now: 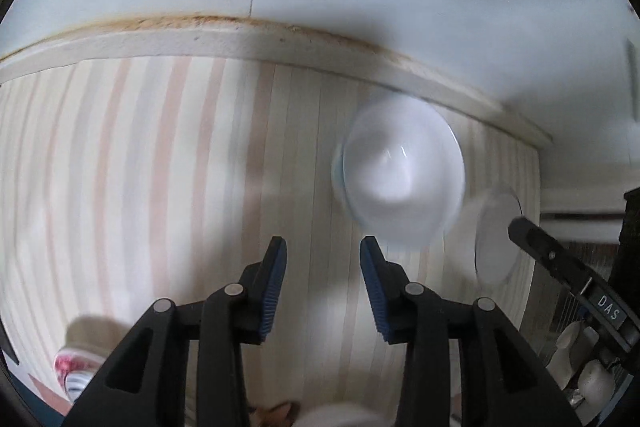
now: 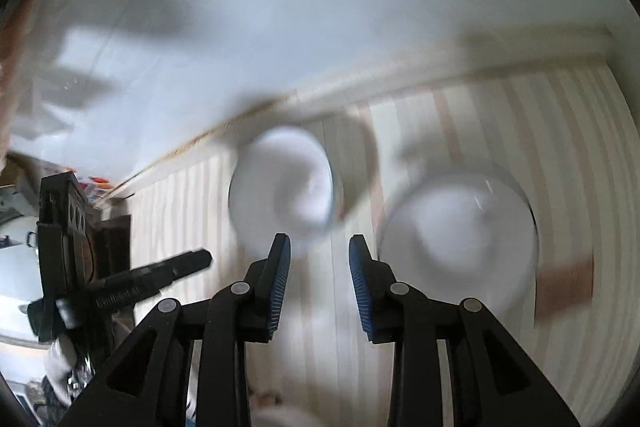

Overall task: Organize plates and bowls
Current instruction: 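Lift and carry the white bowl with both tools, then lower the held white bowl into the blue-rim bowl with both tools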

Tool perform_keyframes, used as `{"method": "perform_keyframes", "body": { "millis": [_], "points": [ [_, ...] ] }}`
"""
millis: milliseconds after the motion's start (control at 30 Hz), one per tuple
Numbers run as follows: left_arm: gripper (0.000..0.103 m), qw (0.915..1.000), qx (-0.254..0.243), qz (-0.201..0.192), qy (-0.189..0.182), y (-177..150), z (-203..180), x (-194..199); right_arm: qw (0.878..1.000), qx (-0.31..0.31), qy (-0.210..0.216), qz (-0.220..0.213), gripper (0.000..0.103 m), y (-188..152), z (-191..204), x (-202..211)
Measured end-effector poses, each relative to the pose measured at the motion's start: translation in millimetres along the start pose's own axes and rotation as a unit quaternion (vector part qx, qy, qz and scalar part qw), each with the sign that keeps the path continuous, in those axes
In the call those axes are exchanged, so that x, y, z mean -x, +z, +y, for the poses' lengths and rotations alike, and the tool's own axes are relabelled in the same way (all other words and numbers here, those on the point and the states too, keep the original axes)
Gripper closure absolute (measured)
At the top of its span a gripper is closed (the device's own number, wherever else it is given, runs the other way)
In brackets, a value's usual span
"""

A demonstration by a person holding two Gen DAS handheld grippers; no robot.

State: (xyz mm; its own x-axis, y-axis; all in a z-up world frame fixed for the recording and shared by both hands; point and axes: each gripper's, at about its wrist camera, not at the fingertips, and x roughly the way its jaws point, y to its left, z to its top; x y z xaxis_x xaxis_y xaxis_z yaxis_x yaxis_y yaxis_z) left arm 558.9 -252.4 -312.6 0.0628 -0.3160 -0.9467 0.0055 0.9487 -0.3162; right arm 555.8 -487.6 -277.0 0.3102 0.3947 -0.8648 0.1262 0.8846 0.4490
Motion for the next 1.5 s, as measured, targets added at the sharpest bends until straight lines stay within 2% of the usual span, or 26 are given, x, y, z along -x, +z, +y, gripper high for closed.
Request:
{"method": "perform_keyframes", "body": {
  "millis": [133,267,300,367,400,667,767,933,1067,1100,1167,1367,1500],
  "points": [
    [0.067,0.9997,0.017,0.018,-0.009,25.5,-4.1,-27.1,0.998,0.038,-0.037,0.022,0.070,39.3,16.5,-36.0],
    [0.069,0.9995,0.009,0.027,-0.014,30.5,-10.8,-46.7,0.995,0.062,-0.060,0.055,0.072,54.0,14.4,-66.8],
    [0.077,0.9994,0.009,0.028,-0.018,30.9,-11.5,-49.3,0.994,0.067,-0.064,0.063,0.079,55.2,13.9,-73.4],
    [0.082,0.9989,0.010,0.033,-0.031,29.3,-12.6,-55.7,0.991,0.076,-0.078,0.079,0.091,50.5,10.4,-81.7],
    [0.083,0.9991,0.010,0.028,-0.030,27.6,-13.5,-56.2,0.991,0.075,-0.073,0.084,0.094,49.0,8.9,-85.5],
    [0.083,0.9998,-0.010,0.013,-0.013,14.5,-26.5,-45.0,0.991,0.079,-0.070,0.077,0.094,40.1,10.1,-82.8],
    [0.083,0.9997,-0.022,0.003,-0.006,6.8,-32.6,-31.1,0.991,0.088,-0.066,0.071,0.094,30.3,19.2,-68.4],
    [0.083,0.9989,-0.046,-0.005,0.000,-21.7,-40.6,-4.1,0.991,0.102,-0.060,0.054,0.094,0.5,32.5,-29.6],
    [0.083,0.9977,-0.066,-0.014,0.002,-56.3,-44.0,19.6,0.993,0.095,-0.051,0.046,0.094,-39.8,34.2,4.2],
    [0.083,0.9976,-0.068,-0.015,0.001,-61.9,-30.7,29.5,0.993,0.094,-0.049,0.045,0.094,-51.6,35.6,10.6],
    [0.083,0.9970,-0.075,-0.021,0.000,-81.7,-29.3,41.0,0.994,0.092,-0.044,0.045,0.094,-73.8,37.6,22.1],
    [0.083,0.9954,-0.091,-0.030,0.003,-130.4,-25.8,59.5,0.996,0.082,-0.030,0.032,0.093,-140.3,42.9,52.8],
    [0.083,0.9945,-0.103,-0.017,0.006,-159.9,-25.9,55.4,0.997,0.065,-0.020,0.028,0.093,-178.2,40.7,66.8]
  ]
}}
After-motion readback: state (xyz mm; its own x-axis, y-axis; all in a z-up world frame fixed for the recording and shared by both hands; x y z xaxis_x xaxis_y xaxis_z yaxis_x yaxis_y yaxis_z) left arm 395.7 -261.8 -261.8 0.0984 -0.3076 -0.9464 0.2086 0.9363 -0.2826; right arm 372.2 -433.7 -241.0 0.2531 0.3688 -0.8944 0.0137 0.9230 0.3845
